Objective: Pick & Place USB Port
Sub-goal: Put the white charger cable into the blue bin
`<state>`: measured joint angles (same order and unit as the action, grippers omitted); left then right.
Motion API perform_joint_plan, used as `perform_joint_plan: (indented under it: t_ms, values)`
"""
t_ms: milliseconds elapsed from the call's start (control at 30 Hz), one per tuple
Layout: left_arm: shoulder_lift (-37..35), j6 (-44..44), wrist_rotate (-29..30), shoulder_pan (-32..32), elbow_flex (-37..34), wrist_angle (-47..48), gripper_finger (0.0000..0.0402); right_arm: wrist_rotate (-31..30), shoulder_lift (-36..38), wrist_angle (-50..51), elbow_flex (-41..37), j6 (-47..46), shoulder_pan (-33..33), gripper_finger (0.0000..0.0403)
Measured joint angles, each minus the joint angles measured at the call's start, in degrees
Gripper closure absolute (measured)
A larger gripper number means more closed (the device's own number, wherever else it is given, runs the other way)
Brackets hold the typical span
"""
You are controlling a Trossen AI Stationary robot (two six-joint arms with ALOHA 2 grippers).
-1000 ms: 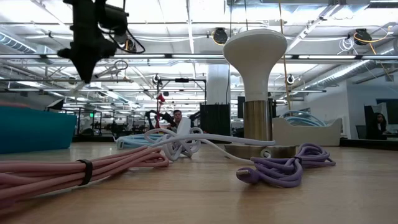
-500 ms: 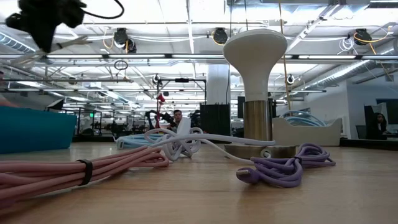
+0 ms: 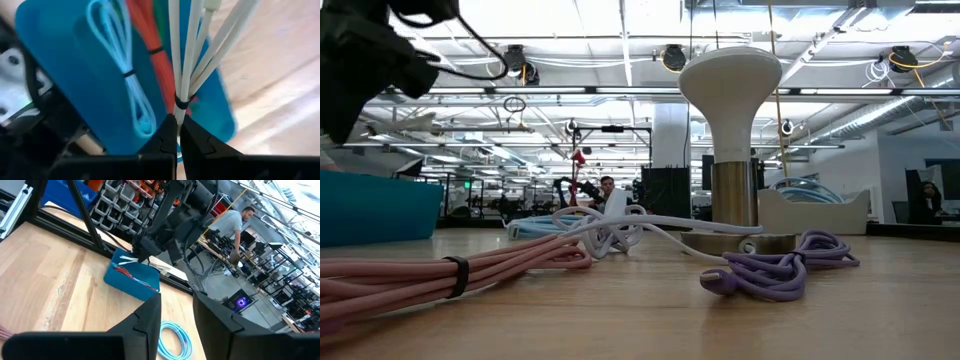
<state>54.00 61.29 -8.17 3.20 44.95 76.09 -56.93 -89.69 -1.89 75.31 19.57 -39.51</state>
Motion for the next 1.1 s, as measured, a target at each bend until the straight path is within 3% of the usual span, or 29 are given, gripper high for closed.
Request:
perform_joint_plan:
  t_ms: [1100]
  values:
    - [-0.33,3.1,-1.87,-0.94,-2.12,3.33,0.0372,0.03,0.0,-0.07,0.0,0.79,-1.16,0.0302]
